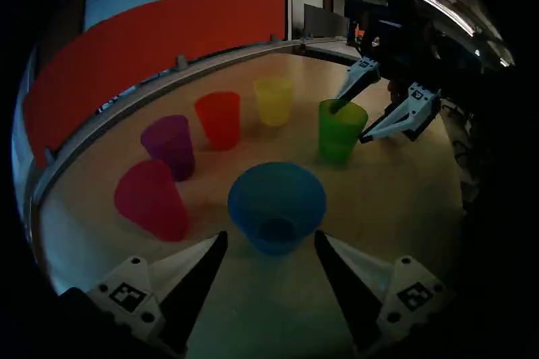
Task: Pour water
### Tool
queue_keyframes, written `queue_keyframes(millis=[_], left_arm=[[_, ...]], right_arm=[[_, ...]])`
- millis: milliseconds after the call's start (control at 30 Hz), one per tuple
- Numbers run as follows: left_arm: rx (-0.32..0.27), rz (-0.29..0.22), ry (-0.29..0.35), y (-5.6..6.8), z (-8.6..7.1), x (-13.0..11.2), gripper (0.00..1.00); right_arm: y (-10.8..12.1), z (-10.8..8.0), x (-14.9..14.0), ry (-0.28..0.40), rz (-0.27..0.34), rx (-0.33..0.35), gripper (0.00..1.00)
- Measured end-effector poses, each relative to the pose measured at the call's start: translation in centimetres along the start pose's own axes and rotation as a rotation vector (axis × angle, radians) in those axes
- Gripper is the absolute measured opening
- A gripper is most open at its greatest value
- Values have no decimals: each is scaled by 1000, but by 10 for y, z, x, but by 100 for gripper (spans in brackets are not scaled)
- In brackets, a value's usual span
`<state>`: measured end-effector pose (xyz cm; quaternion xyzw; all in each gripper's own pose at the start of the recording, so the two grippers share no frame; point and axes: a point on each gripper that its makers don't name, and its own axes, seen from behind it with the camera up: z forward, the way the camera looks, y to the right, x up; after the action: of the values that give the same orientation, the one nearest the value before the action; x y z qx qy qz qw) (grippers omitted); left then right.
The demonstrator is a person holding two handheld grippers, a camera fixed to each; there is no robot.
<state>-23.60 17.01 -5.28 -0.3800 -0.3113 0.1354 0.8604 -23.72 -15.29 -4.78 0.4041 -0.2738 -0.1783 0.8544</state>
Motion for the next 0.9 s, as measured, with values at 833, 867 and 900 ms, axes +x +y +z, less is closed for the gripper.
queue_keyframes(millis=[833, 867, 900], left_arm=[[148, -81, 58, -27, -44, -11, 96], [158, -88, 62, -29, -46, -11, 96], [167, -97, 70, -31, -47, -11, 96]], right_arm=[[11, -41, -19, 28, 55, -121, 100], [12, -42, -19, 32, 59, -128, 100], [14, -43, -19, 39, 65, -137, 100]])
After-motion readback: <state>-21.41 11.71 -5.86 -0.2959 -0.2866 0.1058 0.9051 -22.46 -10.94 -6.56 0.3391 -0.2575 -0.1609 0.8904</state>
